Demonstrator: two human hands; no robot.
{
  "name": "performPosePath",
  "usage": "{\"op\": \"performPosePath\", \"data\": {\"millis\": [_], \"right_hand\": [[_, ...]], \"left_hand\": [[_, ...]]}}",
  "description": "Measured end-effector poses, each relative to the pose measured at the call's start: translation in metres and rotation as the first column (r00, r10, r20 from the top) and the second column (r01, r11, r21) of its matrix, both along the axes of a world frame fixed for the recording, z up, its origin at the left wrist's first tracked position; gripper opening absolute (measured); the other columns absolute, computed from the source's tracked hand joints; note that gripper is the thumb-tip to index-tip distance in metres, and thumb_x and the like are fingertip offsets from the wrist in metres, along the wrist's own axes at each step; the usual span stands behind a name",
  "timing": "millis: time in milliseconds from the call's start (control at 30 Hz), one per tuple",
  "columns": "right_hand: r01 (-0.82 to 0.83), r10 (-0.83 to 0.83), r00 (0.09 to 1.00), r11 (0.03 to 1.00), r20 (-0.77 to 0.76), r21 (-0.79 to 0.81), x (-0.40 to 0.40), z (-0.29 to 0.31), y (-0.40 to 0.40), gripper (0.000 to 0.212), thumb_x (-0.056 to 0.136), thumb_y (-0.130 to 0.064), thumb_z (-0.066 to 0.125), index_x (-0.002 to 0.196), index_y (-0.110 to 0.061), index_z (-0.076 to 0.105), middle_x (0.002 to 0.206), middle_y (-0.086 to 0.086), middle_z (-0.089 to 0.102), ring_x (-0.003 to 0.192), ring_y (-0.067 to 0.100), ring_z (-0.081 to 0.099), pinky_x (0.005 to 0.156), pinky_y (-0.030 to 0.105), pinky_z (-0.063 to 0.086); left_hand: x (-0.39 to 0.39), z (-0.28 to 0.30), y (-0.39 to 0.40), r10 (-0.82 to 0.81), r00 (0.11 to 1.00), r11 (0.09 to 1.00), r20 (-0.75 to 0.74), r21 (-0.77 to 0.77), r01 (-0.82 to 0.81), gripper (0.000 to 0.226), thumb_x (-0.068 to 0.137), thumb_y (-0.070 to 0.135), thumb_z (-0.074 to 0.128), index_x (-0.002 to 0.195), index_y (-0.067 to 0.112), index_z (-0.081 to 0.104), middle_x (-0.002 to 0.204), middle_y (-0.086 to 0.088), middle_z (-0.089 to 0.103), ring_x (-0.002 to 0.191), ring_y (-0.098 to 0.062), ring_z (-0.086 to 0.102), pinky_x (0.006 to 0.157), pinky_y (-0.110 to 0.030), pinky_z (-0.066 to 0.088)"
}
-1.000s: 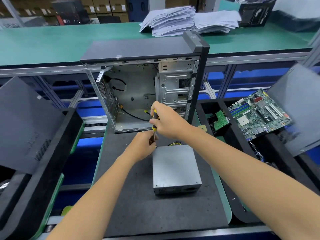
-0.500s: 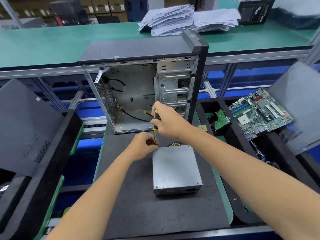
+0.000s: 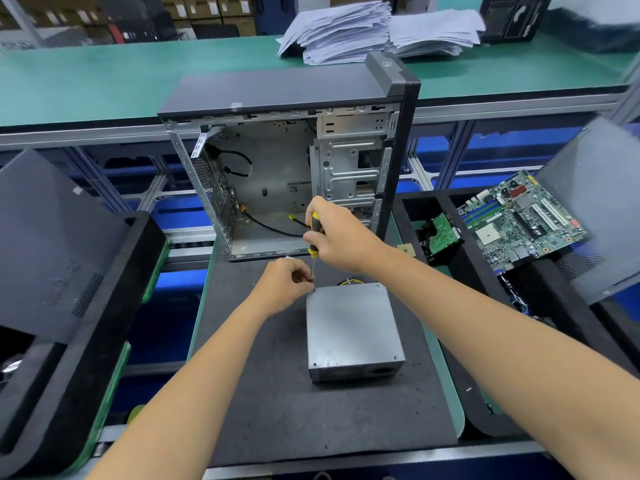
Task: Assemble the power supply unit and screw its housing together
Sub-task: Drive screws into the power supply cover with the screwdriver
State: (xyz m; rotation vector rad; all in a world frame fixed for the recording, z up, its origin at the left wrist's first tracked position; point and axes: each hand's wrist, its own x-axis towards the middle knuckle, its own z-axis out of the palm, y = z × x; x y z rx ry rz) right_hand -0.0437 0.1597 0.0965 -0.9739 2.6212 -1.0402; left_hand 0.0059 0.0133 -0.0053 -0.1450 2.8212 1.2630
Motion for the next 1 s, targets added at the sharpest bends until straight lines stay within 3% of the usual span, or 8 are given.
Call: {"op": "performPosePath", "data": {"millis": [167,367,667,1000], "right_hand": [[-0.001,0.001,1.000,1.000,0.012,-0.021,0.0016,0.0009,-0.0009,0.013,0.093,-0.011,0.057,0.099,-0.012,0.045,0.088,0.007,0.059,0.082,0.027,0.061,0.075,0.047,0.052],[-0.011,0.011,1.000,1.000,0.007,-0.004,0.0016,-0.0026,0.0010,0.014,0.092,-0.011,0.058,0.096,-0.015,0.044,0.086,0.006,0.057,0.080,0.027,0.060,0.074,0.047,0.052],[-0.074,0.077,0.995,0.996,-0.061,0.049,0.0002,-0.0052,-0.0008,0.017,0.091,-0.014,0.060,0.094,-0.016,0.044,0.083,-0.003,0.050,0.068,0.011,0.045,0.059,0.027,0.040],[-0.145,0.151,0.987,0.983,-0.052,0.115,-0.0018,-0.0043,-0.0069,0.016,0.090,-0.015,0.062,0.094,-0.014,0.046,0.081,-0.002,0.050,0.066,0.014,0.045,0.056,0.027,0.038]], "left_hand": [[0.0004,-0.0021,0.0009,-0.001,1.000,1.000,0.005,0.010,0.001,0.025,0.074,0.012,0.078,0.065,0.028,0.061,0.078,0.005,0.068,0.063,0.001,0.055,0.057,-0.007,0.039],[-0.0001,-0.0039,0.0021,-0.026,1.000,1.000,0.014,-0.012,0.026,0.023,0.074,0.014,0.078,0.068,0.026,0.060,0.076,0.003,0.064,0.067,-0.008,0.053,0.063,-0.019,0.042],[-0.0039,0.0013,0.0015,-0.076,0.997,0.996,-0.009,-0.056,0.075,0.013,0.073,0.012,0.078,0.071,0.017,0.066,0.062,0.013,0.059,0.059,0.005,0.053,0.054,-0.007,0.038],[-0.0074,-0.0044,-0.0023,-0.121,0.990,0.989,0.074,-0.075,0.126,0.011,0.079,0.012,0.075,0.075,0.016,0.066,0.071,0.015,0.059,0.066,0.000,0.054,0.058,-0.007,0.038]]}}
